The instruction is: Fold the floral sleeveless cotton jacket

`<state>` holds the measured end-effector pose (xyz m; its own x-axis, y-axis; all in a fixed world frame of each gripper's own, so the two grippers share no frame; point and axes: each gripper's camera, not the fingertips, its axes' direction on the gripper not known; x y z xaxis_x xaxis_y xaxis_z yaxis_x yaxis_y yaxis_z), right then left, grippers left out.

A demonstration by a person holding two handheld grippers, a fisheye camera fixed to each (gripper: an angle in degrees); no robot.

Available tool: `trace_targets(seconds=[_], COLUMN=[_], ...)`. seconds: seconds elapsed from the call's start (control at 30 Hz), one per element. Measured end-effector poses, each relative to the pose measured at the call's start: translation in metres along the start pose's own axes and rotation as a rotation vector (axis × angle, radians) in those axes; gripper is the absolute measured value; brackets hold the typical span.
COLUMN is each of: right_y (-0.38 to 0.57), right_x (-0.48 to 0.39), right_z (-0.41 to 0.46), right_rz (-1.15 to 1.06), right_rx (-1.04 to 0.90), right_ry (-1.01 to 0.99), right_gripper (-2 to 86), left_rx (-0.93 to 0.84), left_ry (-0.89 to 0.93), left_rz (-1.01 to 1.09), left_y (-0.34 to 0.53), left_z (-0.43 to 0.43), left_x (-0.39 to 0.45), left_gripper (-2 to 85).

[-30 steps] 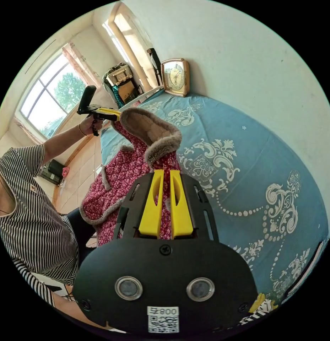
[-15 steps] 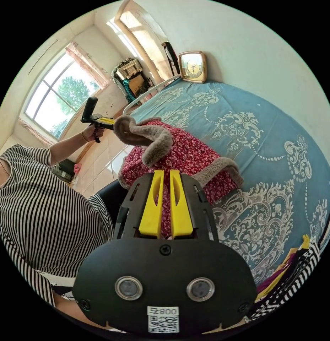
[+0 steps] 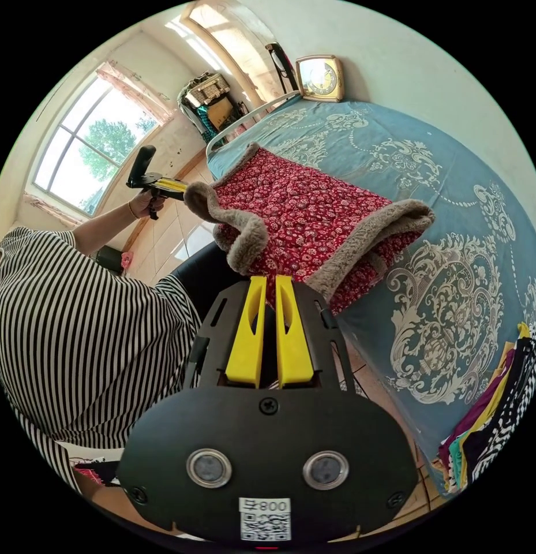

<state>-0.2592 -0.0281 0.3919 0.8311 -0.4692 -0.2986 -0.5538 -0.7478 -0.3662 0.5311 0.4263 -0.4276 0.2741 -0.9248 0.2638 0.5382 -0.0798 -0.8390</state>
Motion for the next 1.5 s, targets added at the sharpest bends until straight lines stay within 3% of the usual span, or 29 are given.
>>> trace_targets(seconds=[0.4, 0.7, 0.93, 1.03, 1.2, 1.5], right_y=[0.034, 0.064, 0.106, 0.126, 0.158, 0.21], right_x=[-0.016, 0.002, 0.03, 0.042, 0.065, 0.138], right_z=[0.078, 0.113, 0.121, 0.126, 0.124, 0.089], right_rz=[0.079, 0.155, 0.27, 0.32, 0.405, 0.613], right_rx=[-0.101, -0.112, 0.001, 0.051, 0.142, 0.521], right_ry=[0.032, -0.061, -0.201, -0.258, -0.369, -0.49], right_gripper=[3.0, 4.0, 4.9, 5.5, 6.4, 10.9], left_rx=[-0.058, 0.096, 0.308, 0.387, 0.362, 0.266], left_ry=[-0.068, 0.096, 0.292, 0.291, 0.284, 0.28], left_rz=[-0.11, -0.219, -0.374, -0.451, -0.493, -0.543], left_y=[0.071, 0.126, 0.176, 0.19, 0.171, 0.099], left_z=[0.046, 0.034, 0.022, 0.019, 0.036, 0.083], left_x=[-0.014, -0.045, -0.091, -0.114, -0.145, -0.214], left_gripper=[5.4, 6.7, 8.3, 9.5, 12.7, 15.3])
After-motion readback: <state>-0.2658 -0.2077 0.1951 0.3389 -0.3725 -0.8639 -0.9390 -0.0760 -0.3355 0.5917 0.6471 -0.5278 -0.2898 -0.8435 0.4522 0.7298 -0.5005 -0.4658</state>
